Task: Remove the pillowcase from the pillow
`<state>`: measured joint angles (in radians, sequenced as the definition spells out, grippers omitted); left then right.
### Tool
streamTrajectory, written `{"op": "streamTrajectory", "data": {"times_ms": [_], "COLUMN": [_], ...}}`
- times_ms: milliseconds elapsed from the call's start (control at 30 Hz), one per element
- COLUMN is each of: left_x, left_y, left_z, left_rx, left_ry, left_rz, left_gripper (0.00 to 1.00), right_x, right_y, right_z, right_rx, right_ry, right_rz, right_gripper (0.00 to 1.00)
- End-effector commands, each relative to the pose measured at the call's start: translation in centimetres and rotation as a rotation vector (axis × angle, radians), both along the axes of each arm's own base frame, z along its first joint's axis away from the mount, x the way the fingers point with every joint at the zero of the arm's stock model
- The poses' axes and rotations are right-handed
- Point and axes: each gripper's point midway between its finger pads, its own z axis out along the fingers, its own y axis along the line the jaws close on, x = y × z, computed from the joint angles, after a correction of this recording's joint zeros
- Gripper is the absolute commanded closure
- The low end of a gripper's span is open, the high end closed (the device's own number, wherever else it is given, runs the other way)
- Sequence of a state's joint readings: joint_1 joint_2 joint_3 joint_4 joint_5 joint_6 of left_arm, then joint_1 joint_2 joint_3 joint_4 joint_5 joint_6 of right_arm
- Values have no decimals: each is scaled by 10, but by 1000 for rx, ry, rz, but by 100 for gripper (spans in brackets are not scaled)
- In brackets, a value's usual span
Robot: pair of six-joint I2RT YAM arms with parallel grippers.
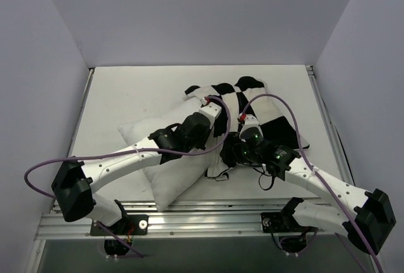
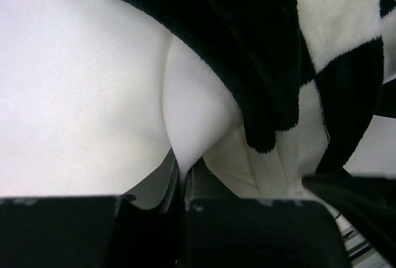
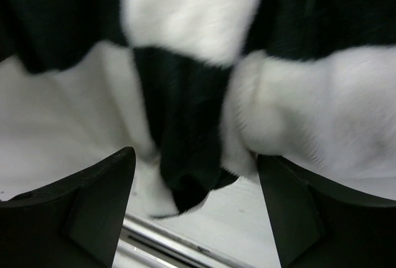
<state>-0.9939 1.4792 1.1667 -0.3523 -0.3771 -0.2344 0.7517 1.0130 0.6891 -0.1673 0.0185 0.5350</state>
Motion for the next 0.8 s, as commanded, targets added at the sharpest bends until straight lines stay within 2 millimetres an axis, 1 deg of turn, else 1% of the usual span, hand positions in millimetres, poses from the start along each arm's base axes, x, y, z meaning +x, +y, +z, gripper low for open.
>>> {"op": "streamTrajectory", "data": {"times_ms": [0,33,67,100,167,200,233,267,300,333,367,400,433,467,500,533,567,600,633,667,700,733,767], "left_x": [2,2,1,1,1,-1,2,2,-1,1,1,-1,-5,-4,-9,-13,-15,-21,-24,-28,-34,-37,-41], "left_y": [11,15,19,28,37,45,54,59,67,77,83,95,98,107,117,124,135,142,148,159,166,171,177], "left_z": [46,48,49,51,54,54,54,54,58,56,55,56,56,57,60,58,57,64,65,62,69,70,71], "left_rx": [-83,-83,-87,-88,-98,-101,-103,-107,-114,-109,-110,-111,-111,-113,-116,-114,-107,-129,-132,-123,-141,-144,-147], "left_ry": [-31,-31,-30,-31,-29,-27,-24,-16,-17,-14,-9,-6,-2,1,4,10,23,15,17,31,16,16,15], "left_rz": [28,33,39,52,64,71,93,99,110,132,140,157,157,178,186,196,220,223,233,253,259,266,273], "left_gripper": [98,98,98,98,98,98,98,98,98,98,98,98,98,98,98,98,98,98,98,98,98,98,98], "right_x": [27,31,36,38,44,46,48,53,58,61,69,78,85,89,98,103,108,114,120,125,130,135,139], "right_y": [-11,-13,-17,-18,-22,-25,-27,-29,-36,-41,-46,-63,-71,-81,-88,-104,-111,-114,-131,-138,-146,-163,-172], "right_z": [-2,-2,-7,-8,-10,-14,-15,-13,-11,-9,1,5,11,16,30,34,40,50,54,55,62,64,66], "right_rx": [-46,-59,-91,-107,-142,-165,-178,-194,-203,-212,-204,-208,-198,-195,-176,-173,-164,-130,-116,-104,-82,-54,-40], "right_ry": [-72,-82,-86,-93,-107,-102,-103,-112,-112,-110,-122,-117,-123,-122,-137,-125,-125,-127,-121,-113,-117,-105,-104], "right_rz": [-143,-157,-181,-185,-203,-211,-218,-229,-255,-274,-295,-351,-382,-413,-446,-494,-522,-534,-585,-606,-630,-675,-701], "right_gripper": [27,32,37,48,67,84,93,100,100,100,100,100,100,100,100,100,100,100,100,100,100,100,100]}}
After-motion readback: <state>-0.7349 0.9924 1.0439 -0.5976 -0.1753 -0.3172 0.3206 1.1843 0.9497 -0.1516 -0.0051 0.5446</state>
